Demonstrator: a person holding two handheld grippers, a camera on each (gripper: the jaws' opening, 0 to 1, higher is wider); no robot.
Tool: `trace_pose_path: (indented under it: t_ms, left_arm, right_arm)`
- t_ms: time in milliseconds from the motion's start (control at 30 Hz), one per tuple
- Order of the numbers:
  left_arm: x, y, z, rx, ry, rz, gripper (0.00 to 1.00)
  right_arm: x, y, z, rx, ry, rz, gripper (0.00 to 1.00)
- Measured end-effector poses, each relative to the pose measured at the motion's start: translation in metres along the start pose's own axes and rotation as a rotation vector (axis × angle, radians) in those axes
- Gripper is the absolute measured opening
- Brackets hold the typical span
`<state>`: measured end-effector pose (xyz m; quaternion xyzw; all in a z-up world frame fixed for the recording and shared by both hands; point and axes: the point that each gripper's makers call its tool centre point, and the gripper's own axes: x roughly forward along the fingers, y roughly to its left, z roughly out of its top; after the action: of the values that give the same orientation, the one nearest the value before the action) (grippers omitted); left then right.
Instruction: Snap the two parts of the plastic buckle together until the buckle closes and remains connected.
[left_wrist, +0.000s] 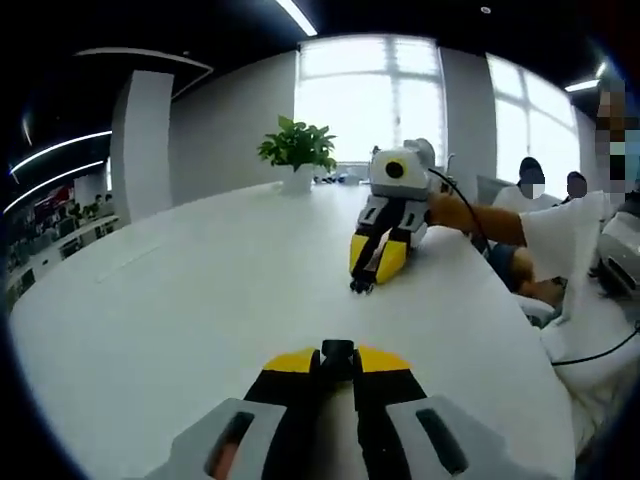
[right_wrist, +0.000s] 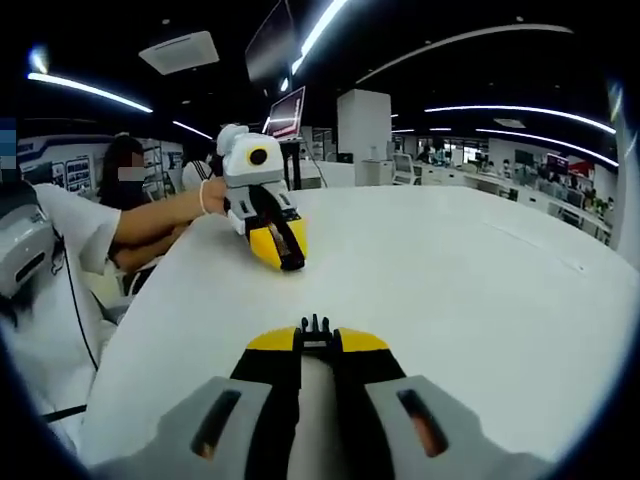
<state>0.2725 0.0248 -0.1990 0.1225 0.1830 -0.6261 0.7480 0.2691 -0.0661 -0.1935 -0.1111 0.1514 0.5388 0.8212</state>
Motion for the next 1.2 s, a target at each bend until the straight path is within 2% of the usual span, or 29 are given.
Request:
trace_pose_path:
  t_ms: [233, 433, 667, 933, 1200]
  left_arm:
    - [0.004, -0.008, 0.002, 0.041, -0.005, -0.041, 0.12]
    - [0.006, -0.011, -0.003, 0.081, 0.022, -0.061, 0.12]
    - [0.006, -0.012, -0.004, 0.083, 0.019, -0.082, 0.12]
    - [0.004, -0.006, -0.006, 0.085, 0.013, -0.071, 0.14]
    - [0.0, 0.001, -0.007, 0.041, 0.004, -0.044, 0.19]
  right_arm:
    - [0.004, 0.007, 0.0, -0.009, 0.004, 0.032, 0.12]
    - [0.007, 0.011, -0.002, -0.017, 0.01, 0.049, 0.12]
    - [0.011, 0.011, -0.002, -0.024, 0.014, 0.062, 0.12]
    - [0.015, 0.01, -0.003, -0.027, 0.02, 0.06, 0.14]
    - [0.016, 0.009, -0.003, -0.024, 0.014, 0.058, 0.17]
